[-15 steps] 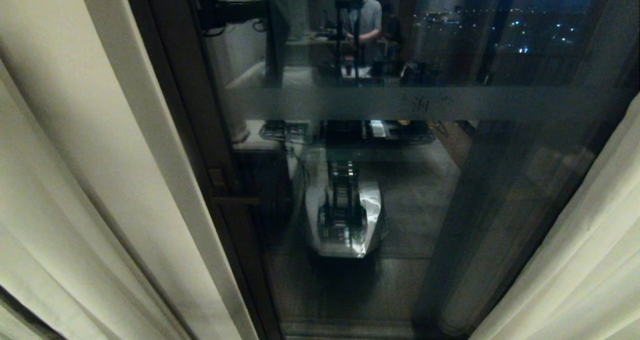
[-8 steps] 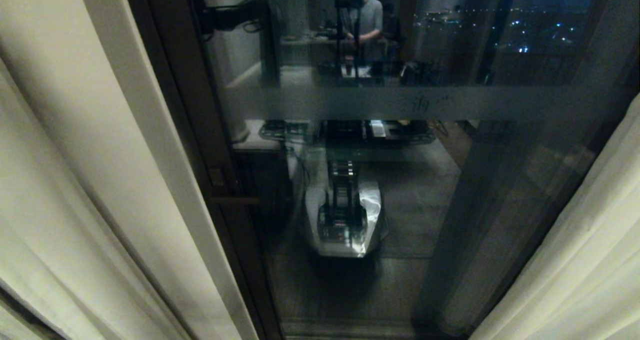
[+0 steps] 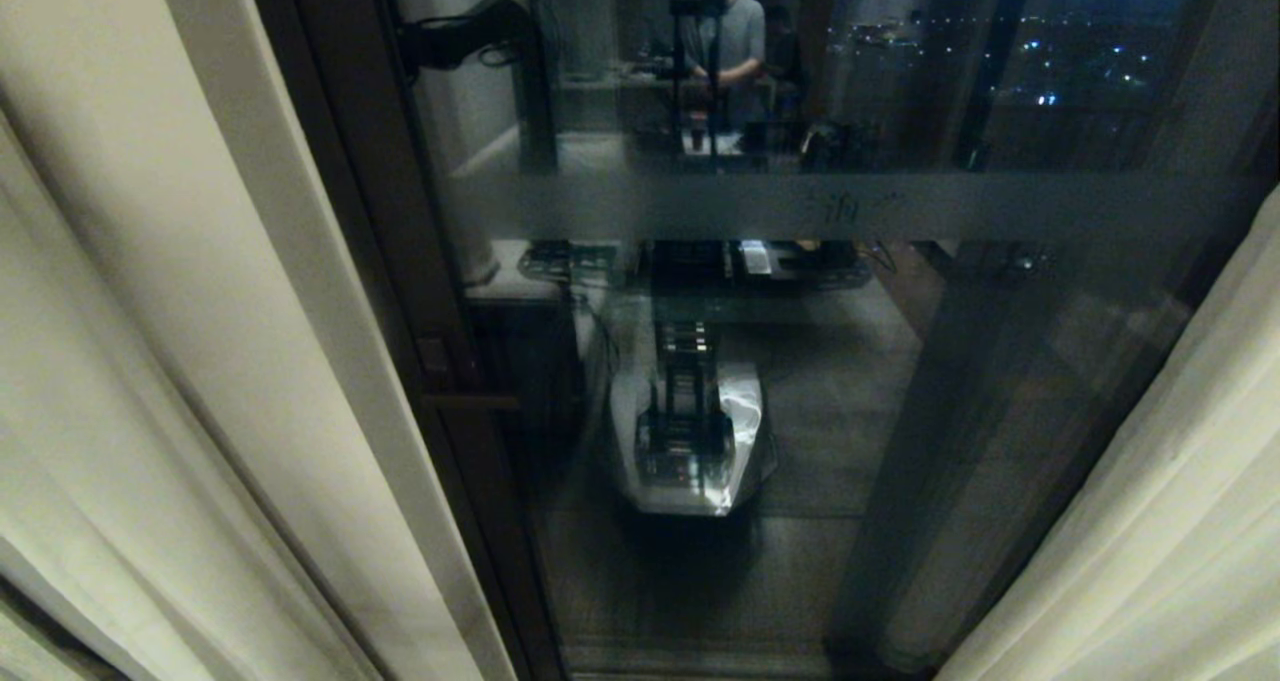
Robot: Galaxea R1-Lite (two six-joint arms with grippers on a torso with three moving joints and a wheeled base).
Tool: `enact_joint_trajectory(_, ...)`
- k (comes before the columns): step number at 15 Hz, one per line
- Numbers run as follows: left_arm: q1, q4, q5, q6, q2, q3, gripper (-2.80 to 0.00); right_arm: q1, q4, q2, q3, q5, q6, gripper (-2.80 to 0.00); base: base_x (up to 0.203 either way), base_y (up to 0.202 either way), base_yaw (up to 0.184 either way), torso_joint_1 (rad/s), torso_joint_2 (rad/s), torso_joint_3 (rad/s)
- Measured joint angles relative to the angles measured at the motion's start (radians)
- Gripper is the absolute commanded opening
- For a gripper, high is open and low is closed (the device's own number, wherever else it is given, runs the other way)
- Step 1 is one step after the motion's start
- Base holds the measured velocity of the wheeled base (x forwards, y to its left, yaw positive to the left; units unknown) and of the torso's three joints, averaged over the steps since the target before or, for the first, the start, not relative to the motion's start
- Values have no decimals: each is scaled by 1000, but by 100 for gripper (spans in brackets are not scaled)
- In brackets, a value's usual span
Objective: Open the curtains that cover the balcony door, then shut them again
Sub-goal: Close the inner curtains on both sides
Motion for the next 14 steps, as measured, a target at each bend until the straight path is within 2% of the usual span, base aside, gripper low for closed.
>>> enact_joint_trajectory(4, 1, -18, -39, 0, 7, 0, -280, 0, 0, 0, 0, 0, 0, -280, 0, 0, 0, 0, 0, 0)
enact_joint_trajectory(8, -5, -43, -52, 0, 8, 5, -280, 0, 0, 0, 0, 0, 0, -280, 0, 0, 0, 0, 0, 0)
enact_joint_trajectory(14, -49, -49, -163, 0, -6, 5, -280, 0, 0, 0, 0, 0, 0, -280, 0, 0, 0, 0, 0, 0)
